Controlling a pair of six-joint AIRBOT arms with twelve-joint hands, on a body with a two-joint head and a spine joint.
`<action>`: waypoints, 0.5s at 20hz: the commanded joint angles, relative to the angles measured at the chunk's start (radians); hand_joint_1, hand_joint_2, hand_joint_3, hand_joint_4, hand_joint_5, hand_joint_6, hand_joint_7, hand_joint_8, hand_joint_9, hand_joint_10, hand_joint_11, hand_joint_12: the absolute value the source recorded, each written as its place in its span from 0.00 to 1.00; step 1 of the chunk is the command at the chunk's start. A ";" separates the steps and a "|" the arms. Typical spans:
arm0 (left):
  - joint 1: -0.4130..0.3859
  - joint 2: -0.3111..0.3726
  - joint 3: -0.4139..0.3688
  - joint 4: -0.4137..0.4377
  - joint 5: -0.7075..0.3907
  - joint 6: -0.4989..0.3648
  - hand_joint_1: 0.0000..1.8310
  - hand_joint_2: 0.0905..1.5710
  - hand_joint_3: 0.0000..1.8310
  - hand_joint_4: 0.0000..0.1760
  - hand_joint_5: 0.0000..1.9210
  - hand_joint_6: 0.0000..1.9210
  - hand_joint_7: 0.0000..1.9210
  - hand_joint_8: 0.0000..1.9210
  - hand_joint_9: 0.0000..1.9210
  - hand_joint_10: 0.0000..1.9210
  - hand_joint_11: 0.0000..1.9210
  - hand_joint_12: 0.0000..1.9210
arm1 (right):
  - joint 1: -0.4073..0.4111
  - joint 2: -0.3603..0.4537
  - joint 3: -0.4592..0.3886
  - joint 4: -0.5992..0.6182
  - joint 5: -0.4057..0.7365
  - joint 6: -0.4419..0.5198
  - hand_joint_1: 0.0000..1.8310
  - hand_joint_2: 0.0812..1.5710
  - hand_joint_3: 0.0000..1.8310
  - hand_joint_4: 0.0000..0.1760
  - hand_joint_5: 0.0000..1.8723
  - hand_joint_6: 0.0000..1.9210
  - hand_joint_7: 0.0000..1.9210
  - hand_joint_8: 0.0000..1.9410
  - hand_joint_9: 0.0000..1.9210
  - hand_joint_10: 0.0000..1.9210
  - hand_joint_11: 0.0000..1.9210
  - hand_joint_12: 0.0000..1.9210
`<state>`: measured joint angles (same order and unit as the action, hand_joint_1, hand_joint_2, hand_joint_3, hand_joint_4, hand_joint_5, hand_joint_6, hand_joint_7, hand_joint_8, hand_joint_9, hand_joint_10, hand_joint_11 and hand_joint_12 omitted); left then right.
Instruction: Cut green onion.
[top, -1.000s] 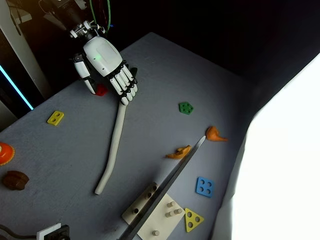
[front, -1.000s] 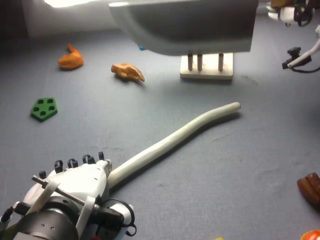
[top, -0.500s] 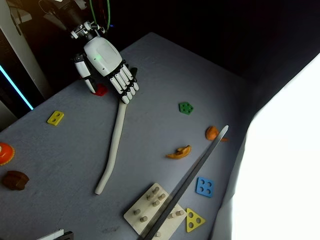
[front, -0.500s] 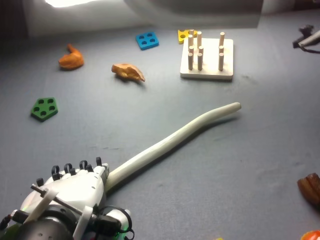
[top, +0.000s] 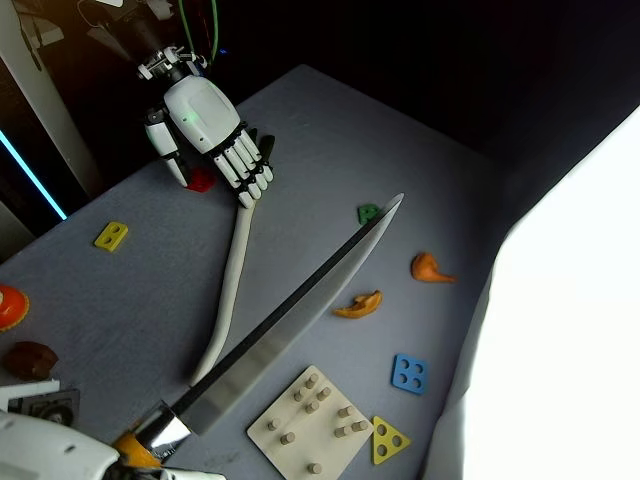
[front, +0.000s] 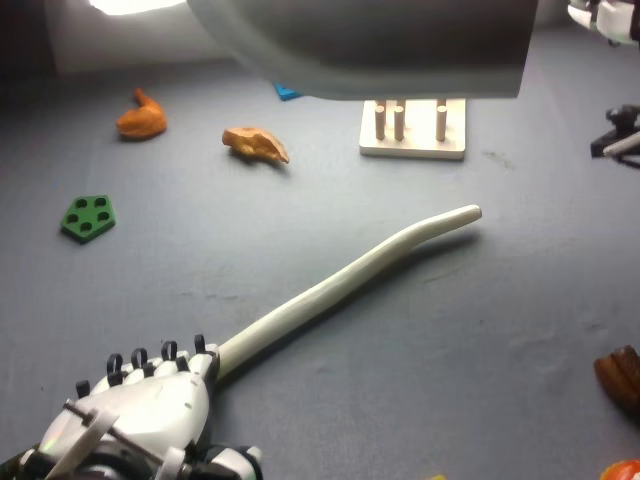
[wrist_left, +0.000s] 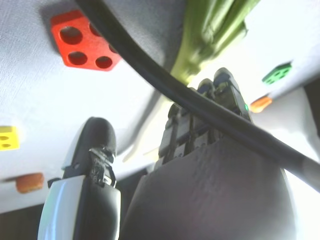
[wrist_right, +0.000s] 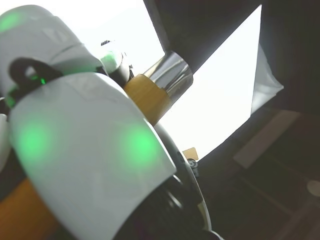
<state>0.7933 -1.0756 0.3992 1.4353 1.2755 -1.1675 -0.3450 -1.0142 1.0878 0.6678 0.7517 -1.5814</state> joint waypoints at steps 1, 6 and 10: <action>0.006 -0.006 -0.004 0.062 0.048 -0.010 0.28 0.88 0.00 0.07 0.02 0.00 0.05 0.00 0.02 0.01 0.01 0.01 | 0.010 0.019 -0.033 -0.010 0.175 -0.030 0.85 0.70 0.00 1.00 0.68 1.00 0.73 1.00 0.76 1.00 0.79 1.00; 0.057 -0.023 -0.010 0.092 0.048 -0.046 0.29 0.88 0.00 0.11 0.01 0.00 0.02 0.00 0.00 0.00 0.00 0.00 | -0.042 0.067 -0.261 0.089 0.416 -0.192 0.86 0.71 0.00 1.00 0.65 1.00 0.73 1.00 0.77 1.00 0.78 1.00; 0.081 -0.040 -0.010 0.114 0.040 -0.052 0.30 0.88 0.00 0.00 0.03 0.00 0.03 0.00 0.02 0.01 0.01 0.00 | -0.064 0.064 -0.355 0.176 0.514 -0.301 0.86 0.71 0.00 1.00 0.63 1.00 0.73 1.00 0.76 1.00 0.79 1.00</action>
<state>0.8707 -1.1069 0.3916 1.5307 1.3060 -1.2205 -0.4217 -0.9573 0.7303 0.9146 1.1469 -1.8877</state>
